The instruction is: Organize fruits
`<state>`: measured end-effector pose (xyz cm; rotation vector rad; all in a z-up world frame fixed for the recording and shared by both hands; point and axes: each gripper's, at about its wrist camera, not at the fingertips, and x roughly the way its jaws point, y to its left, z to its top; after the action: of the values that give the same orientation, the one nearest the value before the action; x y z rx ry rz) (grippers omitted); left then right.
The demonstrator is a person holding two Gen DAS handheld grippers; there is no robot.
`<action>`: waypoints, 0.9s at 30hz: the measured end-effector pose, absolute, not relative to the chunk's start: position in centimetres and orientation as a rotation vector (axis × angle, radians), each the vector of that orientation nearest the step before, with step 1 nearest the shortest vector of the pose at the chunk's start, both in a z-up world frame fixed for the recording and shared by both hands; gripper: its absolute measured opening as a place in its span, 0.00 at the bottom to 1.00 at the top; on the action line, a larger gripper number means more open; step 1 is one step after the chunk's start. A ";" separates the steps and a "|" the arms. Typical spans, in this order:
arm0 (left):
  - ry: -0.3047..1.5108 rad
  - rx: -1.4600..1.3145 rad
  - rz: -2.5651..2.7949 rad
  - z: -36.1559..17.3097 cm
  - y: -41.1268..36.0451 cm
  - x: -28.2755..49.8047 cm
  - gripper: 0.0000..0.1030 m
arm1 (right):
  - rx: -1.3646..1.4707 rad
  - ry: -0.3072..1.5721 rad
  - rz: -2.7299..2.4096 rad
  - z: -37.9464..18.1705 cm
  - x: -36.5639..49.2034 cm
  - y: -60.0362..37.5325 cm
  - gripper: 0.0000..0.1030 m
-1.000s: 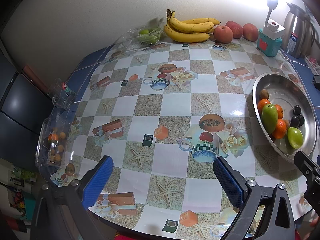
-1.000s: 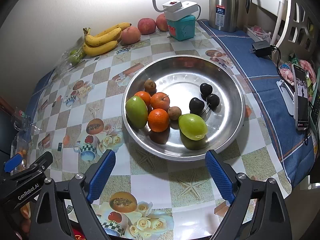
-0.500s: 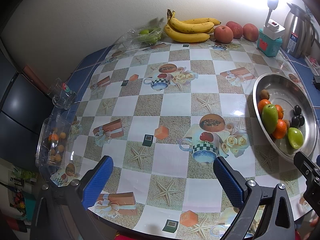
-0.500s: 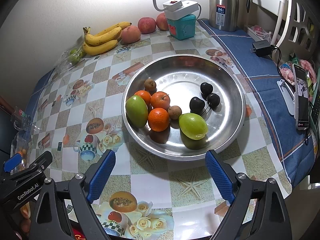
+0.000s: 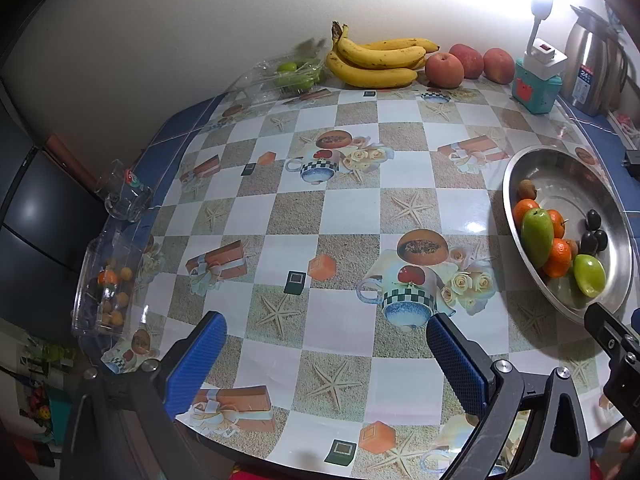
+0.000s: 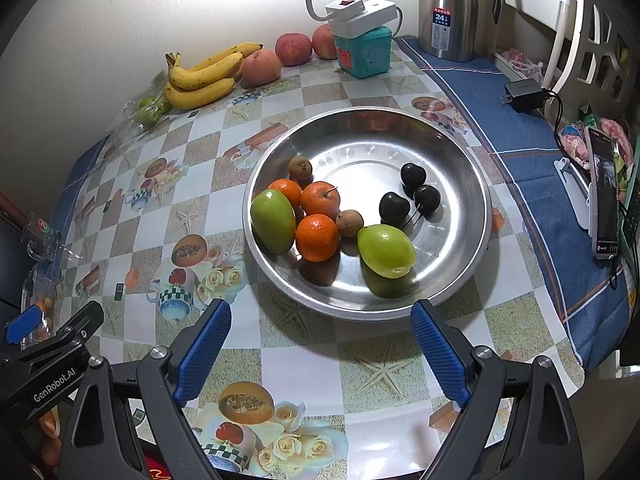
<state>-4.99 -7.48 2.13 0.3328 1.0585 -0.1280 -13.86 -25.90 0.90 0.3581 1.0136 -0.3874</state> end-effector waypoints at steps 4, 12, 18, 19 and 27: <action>1.060 0.331 -0.127 2.1 -7.5 -5.0 0.99 | 0.358 1.014 -0.388 0.9 -13.9 -25.9 0.89; 1.059 0.331 -0.128 2.1 -7.4 -5.0 0.99 | 0.358 1.014 -0.387 0.9 -13.9 -25.9 0.89; 1.057 0.335 -0.128 2.1 -7.3 -5.0 0.99 | 0.358 1.015 -0.386 0.9 -13.9 -25.9 0.89; 1.057 0.335 -0.128 2.1 -7.2 -4.9 0.99 | 0.358 1.016 -0.386 0.9 -13.9 -25.9 0.89; 1.054 0.329 -0.122 2.3 -7.1 -4.9 0.99 | 0.359 1.020 -0.385 0.8 -13.9 -26.0 0.89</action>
<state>-4.93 -7.12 2.27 0.3291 1.0538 -0.1221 -13.87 -26.00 0.76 0.3589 1.0196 -0.3848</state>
